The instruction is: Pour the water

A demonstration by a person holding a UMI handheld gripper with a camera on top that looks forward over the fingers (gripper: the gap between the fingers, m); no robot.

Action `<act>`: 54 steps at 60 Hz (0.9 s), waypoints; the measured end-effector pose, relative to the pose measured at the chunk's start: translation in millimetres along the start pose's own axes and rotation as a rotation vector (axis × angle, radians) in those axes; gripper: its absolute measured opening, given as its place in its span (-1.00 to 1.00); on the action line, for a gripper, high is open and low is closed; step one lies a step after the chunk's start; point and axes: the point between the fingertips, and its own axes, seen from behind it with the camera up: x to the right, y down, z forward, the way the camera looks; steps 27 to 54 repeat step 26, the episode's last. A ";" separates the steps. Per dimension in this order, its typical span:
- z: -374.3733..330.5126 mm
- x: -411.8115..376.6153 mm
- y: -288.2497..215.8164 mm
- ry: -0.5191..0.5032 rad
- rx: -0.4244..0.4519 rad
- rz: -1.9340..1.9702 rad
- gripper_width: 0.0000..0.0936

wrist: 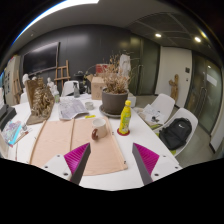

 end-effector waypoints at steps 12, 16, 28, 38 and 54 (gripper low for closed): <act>-33.6 -7.0 16.9 0.000 -0.015 -0.009 0.84; -36.6 -9.8 18.7 -0.001 -0.024 -0.010 0.84; -35.8 -18.5 22.5 -0.025 -0.037 -0.030 0.83; -35.8 -18.5 22.5 -0.025 -0.037 -0.030 0.83; -35.8 -18.5 22.5 -0.025 -0.037 -0.030 0.83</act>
